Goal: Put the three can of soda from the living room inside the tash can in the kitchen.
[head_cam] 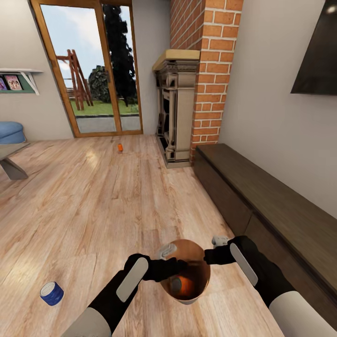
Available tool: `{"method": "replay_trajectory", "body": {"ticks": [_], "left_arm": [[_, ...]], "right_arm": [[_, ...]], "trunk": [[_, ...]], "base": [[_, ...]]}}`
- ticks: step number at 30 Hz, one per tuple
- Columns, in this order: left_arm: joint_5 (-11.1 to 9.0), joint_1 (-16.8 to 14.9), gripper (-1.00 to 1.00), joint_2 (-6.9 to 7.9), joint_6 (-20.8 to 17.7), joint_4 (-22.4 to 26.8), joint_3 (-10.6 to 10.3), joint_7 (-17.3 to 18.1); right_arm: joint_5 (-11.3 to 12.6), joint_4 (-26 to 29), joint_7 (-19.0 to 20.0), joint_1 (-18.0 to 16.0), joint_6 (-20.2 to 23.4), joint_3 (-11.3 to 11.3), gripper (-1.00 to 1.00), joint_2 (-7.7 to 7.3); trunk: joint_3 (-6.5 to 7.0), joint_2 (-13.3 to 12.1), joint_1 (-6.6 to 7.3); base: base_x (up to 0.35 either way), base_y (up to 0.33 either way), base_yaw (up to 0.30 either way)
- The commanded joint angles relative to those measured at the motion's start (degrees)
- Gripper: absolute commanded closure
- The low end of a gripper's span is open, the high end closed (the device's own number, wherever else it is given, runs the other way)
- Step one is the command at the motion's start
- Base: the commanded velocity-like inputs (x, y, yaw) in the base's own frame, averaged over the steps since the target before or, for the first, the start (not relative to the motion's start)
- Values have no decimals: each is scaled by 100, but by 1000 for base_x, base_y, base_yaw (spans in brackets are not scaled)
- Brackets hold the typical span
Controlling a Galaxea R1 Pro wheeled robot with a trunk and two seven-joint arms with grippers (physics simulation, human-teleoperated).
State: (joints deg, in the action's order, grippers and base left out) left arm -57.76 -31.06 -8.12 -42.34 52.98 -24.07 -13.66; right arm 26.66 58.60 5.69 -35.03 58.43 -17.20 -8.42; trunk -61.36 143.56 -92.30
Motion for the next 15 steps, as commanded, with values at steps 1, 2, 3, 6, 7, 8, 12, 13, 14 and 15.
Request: {"method": "replay_trajectory", "body": {"ticks": [1,2,3,6,7,8,12,13,14,15], "left_arm": [[219,-1,-100,8,-36,-32,0,-58],[220,-2,-100,9,-35,-36,0,-58],[217,-3,-100,12,-33,-41,-1,-57],[206,-5,-100,40,1,-14,1,-48],[204,10,-100,55,33,68,14,-29],[205,44,-100,86,96,256,34,-1],[186,576,-100,552,641,1491,70,71],[170,740,-100,705,752,1888,79,77],[160,896,-100,844,825,2240,94,79],[149,1024,-100,954,872,2530,150,84]], "right_arm": [[230,62,20,-5,7,6,100,-2],[229,62,20,-4,8,6,100,-2],[229,63,20,-4,9,6,100,-2],[223,63,20,-4,8,6,100,-2],[221,64,20,-4,6,6,100,-2],[218,64,18,-4,5,6,100,-2],[208,57,19,-4,-6,23,100,-8],[205,53,19,-4,-9,31,100,-9],[203,38,19,-4,-12,35,100,-10],[202,22,20,-4,-13,37,100,-10]], "trunk": [[1,0,1],[1,0,1],[1,0,1],[1,0,1],[1,0,1],[1,0,1],[1,0,1],[1,0,1],[1,0,1],[1,0,1]], "base": [[0,0,0],[0,0,0],[0,0,0],[0,0,0],[0,0,0],[0,0,0],[0,2,0],[0,77,0],[0,159,0],[0,211,0]]}}
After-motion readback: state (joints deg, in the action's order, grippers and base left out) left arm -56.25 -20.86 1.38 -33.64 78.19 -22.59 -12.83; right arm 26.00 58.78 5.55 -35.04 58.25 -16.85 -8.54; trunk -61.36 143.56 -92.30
